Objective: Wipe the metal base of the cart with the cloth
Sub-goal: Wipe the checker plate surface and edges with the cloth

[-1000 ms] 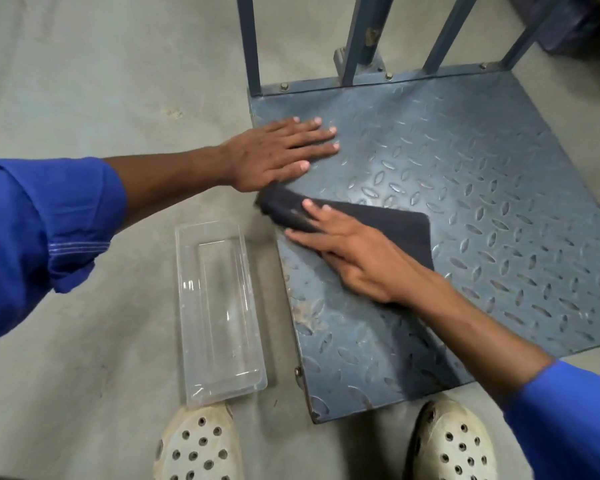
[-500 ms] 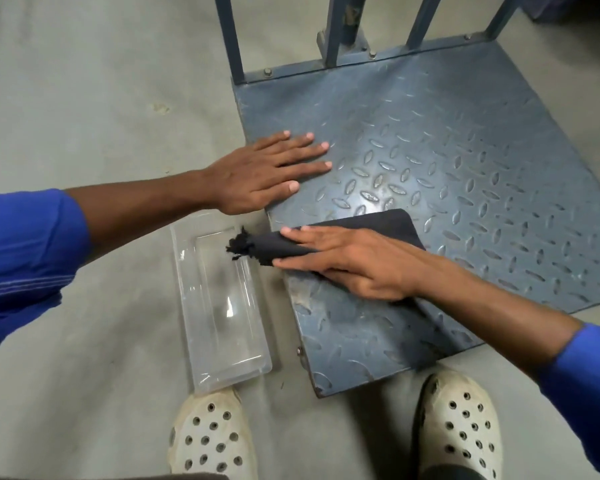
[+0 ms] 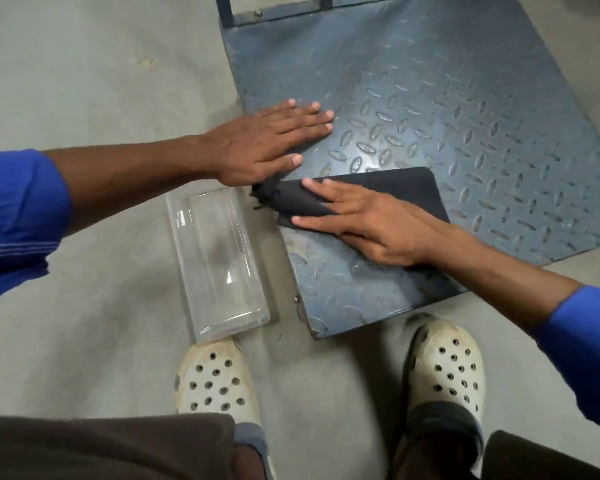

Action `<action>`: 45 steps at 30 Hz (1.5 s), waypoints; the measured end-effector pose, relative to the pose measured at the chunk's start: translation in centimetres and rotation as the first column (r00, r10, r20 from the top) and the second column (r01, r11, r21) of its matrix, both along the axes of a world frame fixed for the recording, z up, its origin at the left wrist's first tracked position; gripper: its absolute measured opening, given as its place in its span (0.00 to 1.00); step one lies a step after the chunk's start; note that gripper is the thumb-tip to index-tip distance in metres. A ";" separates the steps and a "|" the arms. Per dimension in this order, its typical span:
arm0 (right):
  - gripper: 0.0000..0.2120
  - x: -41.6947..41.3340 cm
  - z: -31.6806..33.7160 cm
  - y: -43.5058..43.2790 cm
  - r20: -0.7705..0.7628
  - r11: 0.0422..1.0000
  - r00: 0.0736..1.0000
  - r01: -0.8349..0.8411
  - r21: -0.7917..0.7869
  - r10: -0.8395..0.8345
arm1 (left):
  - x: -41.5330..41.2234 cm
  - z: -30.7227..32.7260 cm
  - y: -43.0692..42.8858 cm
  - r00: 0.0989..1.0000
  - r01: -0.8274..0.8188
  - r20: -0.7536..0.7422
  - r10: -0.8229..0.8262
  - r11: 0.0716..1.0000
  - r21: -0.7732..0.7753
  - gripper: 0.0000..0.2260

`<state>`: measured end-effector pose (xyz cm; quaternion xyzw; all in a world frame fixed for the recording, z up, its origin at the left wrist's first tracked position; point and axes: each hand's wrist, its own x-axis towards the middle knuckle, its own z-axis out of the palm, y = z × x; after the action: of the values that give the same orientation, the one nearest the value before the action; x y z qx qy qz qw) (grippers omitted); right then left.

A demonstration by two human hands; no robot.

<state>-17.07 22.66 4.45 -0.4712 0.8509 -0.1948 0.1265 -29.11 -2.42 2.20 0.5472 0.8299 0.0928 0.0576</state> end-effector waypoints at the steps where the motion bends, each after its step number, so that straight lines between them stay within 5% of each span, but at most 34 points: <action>1: 0.27 1.1 -0.3 -0.6 0.015 0.998 0.998 -0.063 -0.002 0.063 | 0.4 -0.1 0.1 1.000 0.015 -0.014 -0.015 1.000 0.002 0.28; 5: 0.33 4.8 -0.1 -2.4 0.153 0.960 0.948 -0.281 -0.014 0.279 | 1.7 -0.3 0.5 0.998 0.052 -0.043 -0.051 0.999 0.012 0.27; 10: 0.29 2.7 0.2 -0.3 0.050 0.993 0.993 -0.105 0.046 0.103 | 2.1 -0.4 0.4 0.998 0.037 -0.059 -0.035 0.999 0.026 0.27; 15: 0.39 7.7 -0.3 -2.1 0.153 0.927 0.917 -0.374 0.013 0.368 | 3.3 -0.3 0.8 0.999 -0.001 -0.055 0.002 1.000 0.028 0.28; 20: 0.28 4.4 -0.3 1.4 0.047 0.996 0.996 -0.078 0.031 0.076 | 4.5 -1.0 1.1 0.998 0.006 -0.055 -0.004 0.999 0.034 0.28; 26: 0.38 9.7 0.5 -0.4 0.123 0.942 0.935 -0.336 0.007 0.333 | 5.0 -1.0 1.6 0.997 0.012 -0.074 -0.008 0.998 0.061 0.27; 29: 0.27 5.7 1.3 2.5 0.016 0.984 0.984 -0.176 0.030 0.176 | 5.2 -1.1 1.9 0.998 0.005 -0.056 -0.001 0.998 0.070 0.27; 32: 0.26 4.9 0.9 5.6 -0.011 0.992 0.998 -0.067 0.107 0.068 | 5.9 -1.1 2.6 0.999 0.018 -0.041 -0.014 0.995 0.097 0.27; 39: 0.36 10.7 -1.0 -0.9 0.154 0.966 0.956 -0.236 -0.101 0.250 | 5.4 -1.0 4.4 0.997 0.058 -0.060 -0.052 0.994 0.092 0.27; 45: 0.34 5.7 0.4 2.5 -0.090 0.991 0.989 0.110 -0.076 -0.117 | 3.3 -0.9 3.9 0.999 0.023 -0.036 -0.021 0.997 0.071 0.28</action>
<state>-11.34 25.13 4.88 -0.4348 0.8739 -0.2093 0.0582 -25.81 1.45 1.32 0.5596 0.8208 0.1123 0.0243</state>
